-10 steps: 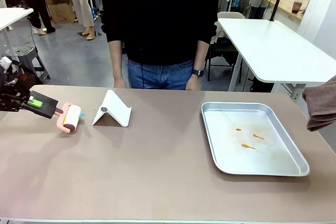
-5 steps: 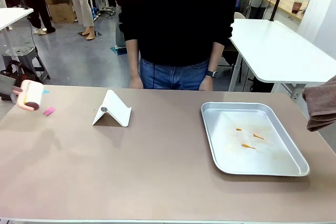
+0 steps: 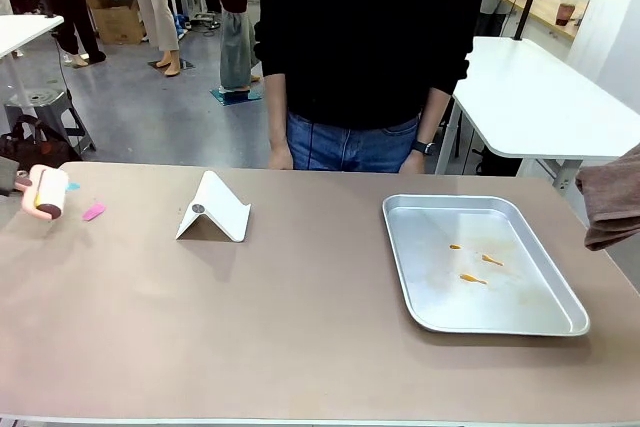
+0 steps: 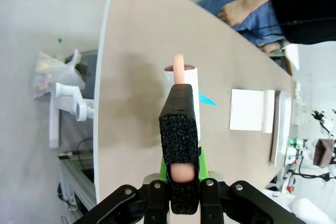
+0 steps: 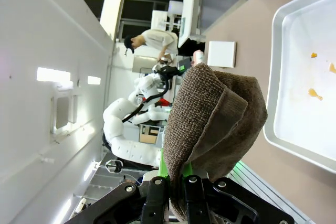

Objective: Clean the surface of the table.
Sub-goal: If a person points to the right, clean the right side of the table with your right hand, and if they point to the left, clean the left side with your left hand.

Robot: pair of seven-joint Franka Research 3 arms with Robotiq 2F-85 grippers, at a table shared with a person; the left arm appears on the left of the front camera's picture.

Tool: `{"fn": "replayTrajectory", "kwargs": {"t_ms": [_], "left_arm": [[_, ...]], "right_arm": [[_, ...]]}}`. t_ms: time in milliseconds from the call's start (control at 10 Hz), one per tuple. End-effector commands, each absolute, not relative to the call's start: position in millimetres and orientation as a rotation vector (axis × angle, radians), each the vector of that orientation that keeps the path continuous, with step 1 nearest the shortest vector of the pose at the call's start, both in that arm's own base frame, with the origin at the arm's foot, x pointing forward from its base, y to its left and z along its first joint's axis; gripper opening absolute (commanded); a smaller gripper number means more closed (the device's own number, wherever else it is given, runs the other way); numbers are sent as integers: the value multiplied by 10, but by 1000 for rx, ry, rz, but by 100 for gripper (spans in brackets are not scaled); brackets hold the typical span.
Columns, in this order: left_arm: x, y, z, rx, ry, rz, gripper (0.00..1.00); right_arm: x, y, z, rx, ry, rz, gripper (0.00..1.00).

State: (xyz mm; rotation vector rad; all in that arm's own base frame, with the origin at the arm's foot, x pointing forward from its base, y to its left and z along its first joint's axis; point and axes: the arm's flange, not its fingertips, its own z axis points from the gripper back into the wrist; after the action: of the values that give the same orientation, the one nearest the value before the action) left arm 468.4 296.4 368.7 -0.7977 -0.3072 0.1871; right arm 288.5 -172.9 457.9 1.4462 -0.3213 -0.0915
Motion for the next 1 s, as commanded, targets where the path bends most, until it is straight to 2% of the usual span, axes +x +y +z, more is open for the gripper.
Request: {"fn": "replayTrajectory", "kwargs": {"t_ms": [0, 900], "left_arm": [[4763, 2925, 3644, -773, -271, 203, 21], [5025, 2164, 3549, -734, -193, 88, 21]], "right_arm": [[2869, -1733, 4600, 1455, -323, -84, 3], [2869, -1733, 4600, 1455, -323, -84, 3]]}}
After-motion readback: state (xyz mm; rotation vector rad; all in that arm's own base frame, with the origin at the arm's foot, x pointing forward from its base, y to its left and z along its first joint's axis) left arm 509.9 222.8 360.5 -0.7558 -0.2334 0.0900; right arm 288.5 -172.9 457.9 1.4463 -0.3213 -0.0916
